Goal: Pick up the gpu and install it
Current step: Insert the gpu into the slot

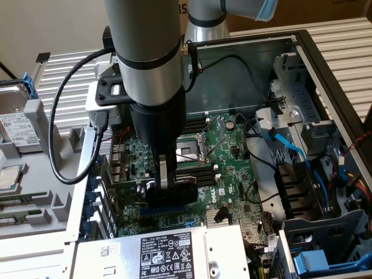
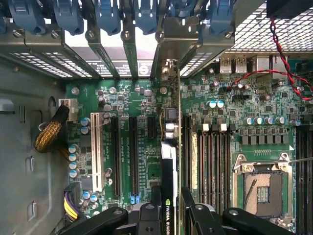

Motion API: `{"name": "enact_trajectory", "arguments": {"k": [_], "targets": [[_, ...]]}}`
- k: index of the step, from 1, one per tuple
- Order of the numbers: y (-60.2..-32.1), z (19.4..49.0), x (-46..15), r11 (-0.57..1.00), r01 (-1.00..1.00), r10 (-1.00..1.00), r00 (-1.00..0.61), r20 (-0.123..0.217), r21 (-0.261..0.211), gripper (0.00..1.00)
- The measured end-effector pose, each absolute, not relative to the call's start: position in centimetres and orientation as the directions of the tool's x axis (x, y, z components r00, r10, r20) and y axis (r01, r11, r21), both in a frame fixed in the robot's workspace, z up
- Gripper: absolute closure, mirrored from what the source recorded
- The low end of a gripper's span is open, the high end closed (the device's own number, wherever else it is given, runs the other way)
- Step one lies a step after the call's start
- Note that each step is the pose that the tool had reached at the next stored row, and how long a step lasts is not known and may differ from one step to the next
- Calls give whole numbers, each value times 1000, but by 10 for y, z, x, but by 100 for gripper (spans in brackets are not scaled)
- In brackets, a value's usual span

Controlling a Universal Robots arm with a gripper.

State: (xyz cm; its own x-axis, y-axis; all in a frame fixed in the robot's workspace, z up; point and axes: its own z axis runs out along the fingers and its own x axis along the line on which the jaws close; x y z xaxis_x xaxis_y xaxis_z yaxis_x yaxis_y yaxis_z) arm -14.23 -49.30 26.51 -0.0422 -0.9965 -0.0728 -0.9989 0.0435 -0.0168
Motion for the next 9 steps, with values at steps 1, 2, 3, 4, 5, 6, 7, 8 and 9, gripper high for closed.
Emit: {"name": "enact_trajectory", "arguments": {"k": [1,2,3,4,5,6,7,8,9], "targets": [[-493,265,-142,43,-999,-996,-42,-73,-17,74],[-493,265,-142,43,-999,-996,-42,-73,-17,74],[-493,264,-142,43,-999,-997,-42,-71,-17,74],[-493,264,-142,43,-999,-997,-42,-71,-17,74],[-493,264,-142,43,-999,-997,-42,-71,-17,74],[-493,264,-142,43,-999,-997,-41,-71,-17,74],[-493,264,-142,42,-999,-997,-41,-71,-17,74],[-493,264,-142,42,-999,-997,-40,-71,-17,74],[-493,264,-142,41,-999,-997,-40,-71,-17,74]]}}
